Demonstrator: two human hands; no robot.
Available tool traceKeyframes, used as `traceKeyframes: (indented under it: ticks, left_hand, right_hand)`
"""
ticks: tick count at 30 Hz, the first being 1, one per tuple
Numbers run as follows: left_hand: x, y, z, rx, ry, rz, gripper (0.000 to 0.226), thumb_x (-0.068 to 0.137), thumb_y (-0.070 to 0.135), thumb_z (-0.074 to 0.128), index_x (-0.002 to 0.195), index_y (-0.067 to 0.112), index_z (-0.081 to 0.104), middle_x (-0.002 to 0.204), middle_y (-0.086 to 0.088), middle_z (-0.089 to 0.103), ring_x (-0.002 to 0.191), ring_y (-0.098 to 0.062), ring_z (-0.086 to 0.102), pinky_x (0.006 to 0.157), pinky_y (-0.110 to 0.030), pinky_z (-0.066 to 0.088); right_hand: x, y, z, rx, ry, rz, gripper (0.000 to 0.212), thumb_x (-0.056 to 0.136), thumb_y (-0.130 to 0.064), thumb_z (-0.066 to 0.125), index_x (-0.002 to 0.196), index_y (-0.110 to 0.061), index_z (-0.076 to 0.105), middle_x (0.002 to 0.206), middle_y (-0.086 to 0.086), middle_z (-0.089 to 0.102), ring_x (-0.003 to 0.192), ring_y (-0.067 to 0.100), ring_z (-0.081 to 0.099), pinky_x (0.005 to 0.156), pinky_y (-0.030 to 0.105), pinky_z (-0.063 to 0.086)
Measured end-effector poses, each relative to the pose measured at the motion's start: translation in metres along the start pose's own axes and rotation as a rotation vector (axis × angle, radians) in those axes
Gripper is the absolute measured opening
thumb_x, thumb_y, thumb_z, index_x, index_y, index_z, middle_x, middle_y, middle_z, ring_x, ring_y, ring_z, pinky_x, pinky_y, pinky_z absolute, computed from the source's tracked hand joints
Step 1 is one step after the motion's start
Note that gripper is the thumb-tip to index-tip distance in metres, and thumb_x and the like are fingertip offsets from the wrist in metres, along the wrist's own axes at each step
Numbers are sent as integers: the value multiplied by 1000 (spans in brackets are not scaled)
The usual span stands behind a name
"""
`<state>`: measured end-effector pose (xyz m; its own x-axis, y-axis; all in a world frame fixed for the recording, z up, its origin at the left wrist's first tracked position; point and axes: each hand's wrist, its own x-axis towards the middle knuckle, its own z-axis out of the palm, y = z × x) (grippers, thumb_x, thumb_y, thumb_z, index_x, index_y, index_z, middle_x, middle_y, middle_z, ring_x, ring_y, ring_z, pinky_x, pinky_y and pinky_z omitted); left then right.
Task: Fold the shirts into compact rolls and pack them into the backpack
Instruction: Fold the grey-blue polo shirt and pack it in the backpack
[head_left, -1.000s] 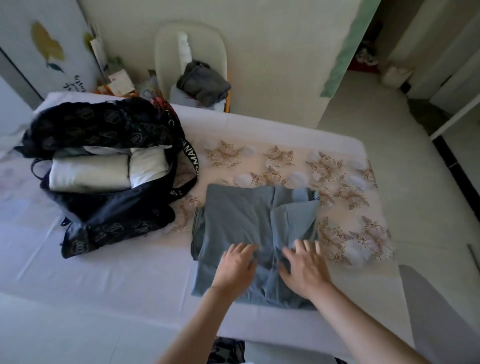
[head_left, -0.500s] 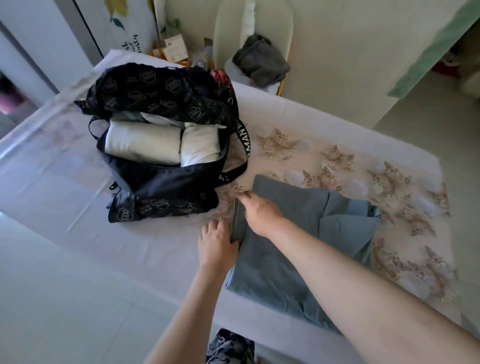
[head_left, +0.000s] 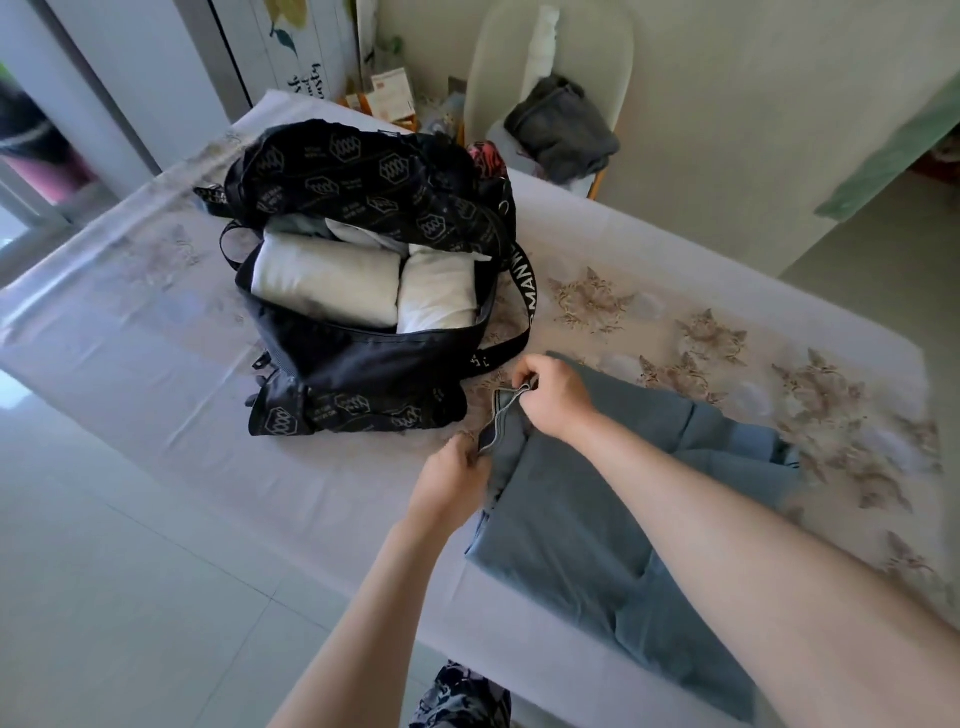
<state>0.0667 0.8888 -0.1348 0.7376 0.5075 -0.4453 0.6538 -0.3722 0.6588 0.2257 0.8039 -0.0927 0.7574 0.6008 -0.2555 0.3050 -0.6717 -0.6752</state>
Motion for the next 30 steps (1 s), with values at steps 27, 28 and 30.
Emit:
traceKeyframes:
  ticks: [27, 28, 30]
  left_hand:
    - [1, 15, 7, 201, -264, 199, 18, 80, 27, 67, 91, 13, 64, 86, -3, 69, 80, -21, 64, 70, -36, 53]
    - [6, 15, 8, 197, -307, 201, 19, 78, 29, 69, 87, 14, 63, 83, -2, 68, 78, -20, 63, 69, -37, 53]
    - [12, 16, 10, 202, -366, 226, 22, 74, 31, 69, 82, 13, 60, 78, -3, 67, 73, -19, 61, 68, -37, 52]
  right_hand:
    - [-14, 36, -15, -965, -264, -499, 62, 92, 1, 44, 147, -27, 46, 155, 2, 38, 136, 27, 39, 111, 42, 27]
    - [-5, 40, -13, -1000, -291, -540, 60, 90, -1, 53, 143, -28, 52, 148, 2, 48, 130, 27, 46, 108, 42, 29]
    - [6, 45, -13, -1070, -323, -536, 50, 86, -5, 62, 130, -30, 63, 128, 1, 63, 117, 27, 56, 103, 42, 30]
